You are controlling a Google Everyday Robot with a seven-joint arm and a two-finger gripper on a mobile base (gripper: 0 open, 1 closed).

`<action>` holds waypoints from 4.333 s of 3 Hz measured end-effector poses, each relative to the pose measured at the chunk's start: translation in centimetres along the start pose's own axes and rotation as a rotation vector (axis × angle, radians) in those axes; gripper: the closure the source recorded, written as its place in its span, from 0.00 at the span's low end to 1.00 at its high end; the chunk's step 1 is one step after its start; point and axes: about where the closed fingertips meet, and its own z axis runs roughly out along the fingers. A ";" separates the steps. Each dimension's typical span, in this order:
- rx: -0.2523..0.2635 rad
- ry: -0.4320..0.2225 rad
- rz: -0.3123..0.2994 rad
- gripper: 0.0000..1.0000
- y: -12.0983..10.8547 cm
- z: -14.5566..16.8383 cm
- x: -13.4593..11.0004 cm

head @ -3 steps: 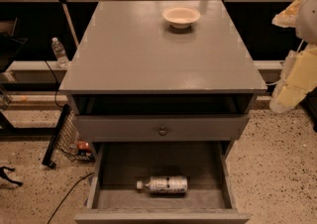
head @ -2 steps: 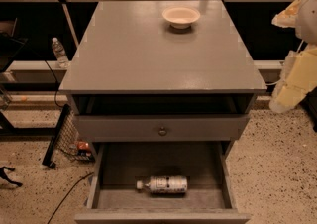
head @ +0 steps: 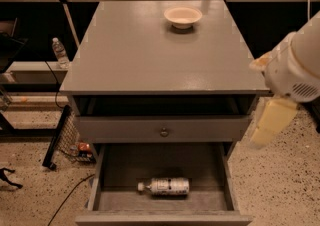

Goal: Pick blue plastic bottle from middle drawer and place on counter

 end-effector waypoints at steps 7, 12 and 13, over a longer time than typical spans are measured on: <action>-0.256 -0.054 0.091 0.00 10.4 26.8 -2.4; -0.257 -0.147 -0.001 0.00 9.5 40.3 -1.2; -0.247 -0.156 -0.016 0.00 9.4 42.0 -1.4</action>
Offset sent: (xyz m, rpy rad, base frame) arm -0.0044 0.0076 -0.0382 0.0356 0.0249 0.0085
